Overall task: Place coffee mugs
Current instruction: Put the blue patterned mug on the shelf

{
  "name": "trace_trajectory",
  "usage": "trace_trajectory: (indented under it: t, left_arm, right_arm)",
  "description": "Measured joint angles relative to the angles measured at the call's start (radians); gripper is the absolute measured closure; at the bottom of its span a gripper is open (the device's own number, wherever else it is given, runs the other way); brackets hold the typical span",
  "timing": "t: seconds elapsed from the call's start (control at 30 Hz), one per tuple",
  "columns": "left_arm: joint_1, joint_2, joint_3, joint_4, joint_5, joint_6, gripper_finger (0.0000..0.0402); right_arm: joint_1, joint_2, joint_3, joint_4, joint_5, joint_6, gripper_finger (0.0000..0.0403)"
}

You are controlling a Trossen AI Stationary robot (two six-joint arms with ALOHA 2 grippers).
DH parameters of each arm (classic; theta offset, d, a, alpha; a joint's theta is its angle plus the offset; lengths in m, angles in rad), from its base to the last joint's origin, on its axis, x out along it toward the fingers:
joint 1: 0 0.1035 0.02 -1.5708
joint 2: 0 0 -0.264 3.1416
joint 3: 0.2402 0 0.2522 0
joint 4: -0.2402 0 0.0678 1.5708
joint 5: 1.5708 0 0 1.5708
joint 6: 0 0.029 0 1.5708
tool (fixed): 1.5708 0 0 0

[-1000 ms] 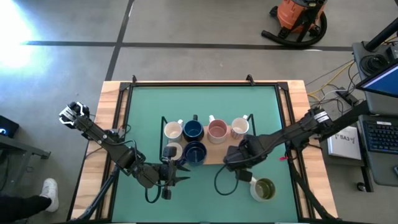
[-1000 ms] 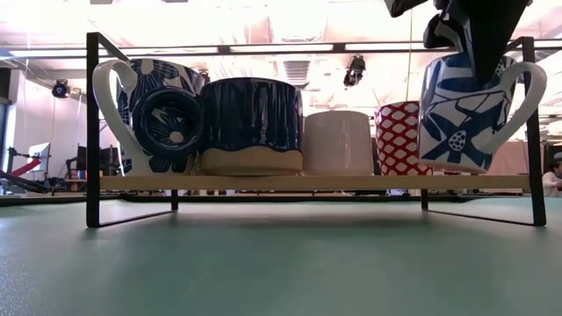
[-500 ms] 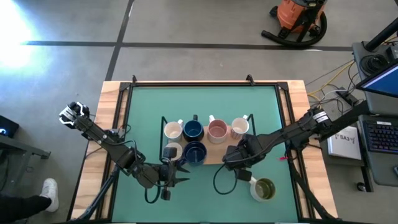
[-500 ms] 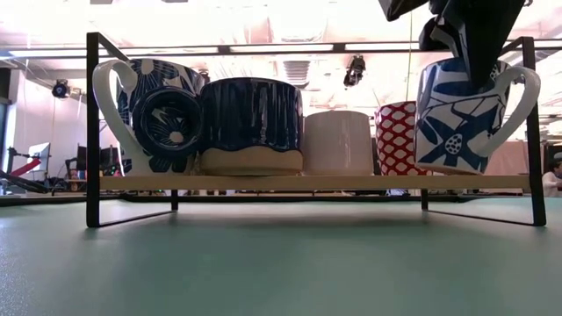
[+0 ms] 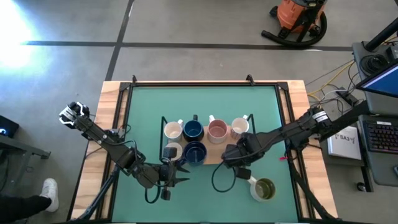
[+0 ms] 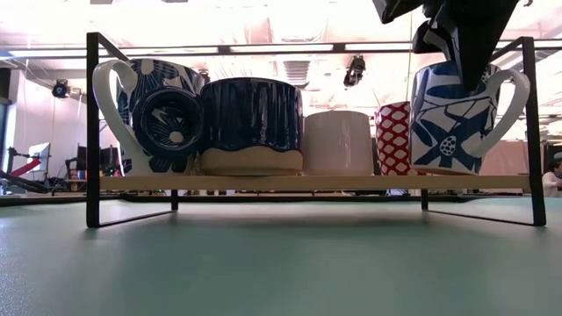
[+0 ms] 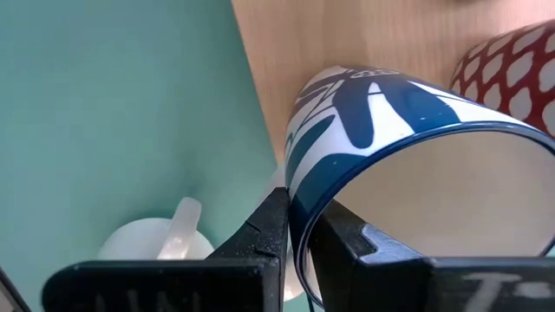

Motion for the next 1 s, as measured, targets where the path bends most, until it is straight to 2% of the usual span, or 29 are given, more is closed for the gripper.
trace_trajectory:
  t: [0.57,1.0]
  left_arm:
    - [0.0,0.0,0.0,-0.004,0.0,0.0,0.0312]
    - [0.0,0.0,0.0,-0.004,0.0,0.0,0.0312]
  right_arm:
    - [-0.002,0.001,0.0,-0.001,-0.026,-0.006,0.0376]
    - [-0.005,0.002,0.0,-0.004,-0.025,0.0,0.0357]
